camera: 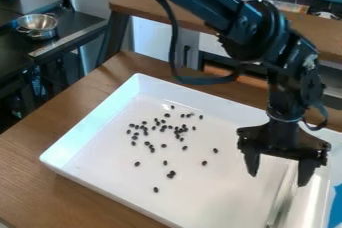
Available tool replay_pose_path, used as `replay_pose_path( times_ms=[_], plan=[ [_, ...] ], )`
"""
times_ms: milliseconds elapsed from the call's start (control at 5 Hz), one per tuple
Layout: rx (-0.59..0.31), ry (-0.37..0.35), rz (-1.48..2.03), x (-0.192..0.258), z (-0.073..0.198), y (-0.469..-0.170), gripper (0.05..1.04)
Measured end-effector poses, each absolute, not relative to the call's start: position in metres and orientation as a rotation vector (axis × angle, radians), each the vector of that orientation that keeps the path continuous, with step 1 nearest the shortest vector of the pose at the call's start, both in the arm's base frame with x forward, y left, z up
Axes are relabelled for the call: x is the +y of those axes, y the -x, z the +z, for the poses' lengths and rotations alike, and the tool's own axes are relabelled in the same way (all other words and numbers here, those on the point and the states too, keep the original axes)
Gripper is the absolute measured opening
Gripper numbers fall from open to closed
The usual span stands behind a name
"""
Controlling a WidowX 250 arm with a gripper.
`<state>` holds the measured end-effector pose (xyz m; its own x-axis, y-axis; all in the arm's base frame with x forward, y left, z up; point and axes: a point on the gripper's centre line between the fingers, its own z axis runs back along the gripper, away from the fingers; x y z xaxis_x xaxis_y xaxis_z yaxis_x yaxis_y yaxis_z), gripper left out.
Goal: Sweep into pile
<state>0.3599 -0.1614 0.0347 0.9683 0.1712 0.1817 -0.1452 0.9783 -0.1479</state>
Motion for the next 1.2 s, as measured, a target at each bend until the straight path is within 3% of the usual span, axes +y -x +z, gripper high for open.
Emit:
replay_pose_path(
  times_ms=[200,800,1200],
  plan=[
    [-0.178,0.176,0.139,-0.163,0.032,-0.364,0.999],
    [-0.149,0.106,0.136,-0.172,0.006,-0.366,0.967],
    [-0.154,0.08,0.143,-0.176,-0.001,-0.368,0.405]
  ],
)
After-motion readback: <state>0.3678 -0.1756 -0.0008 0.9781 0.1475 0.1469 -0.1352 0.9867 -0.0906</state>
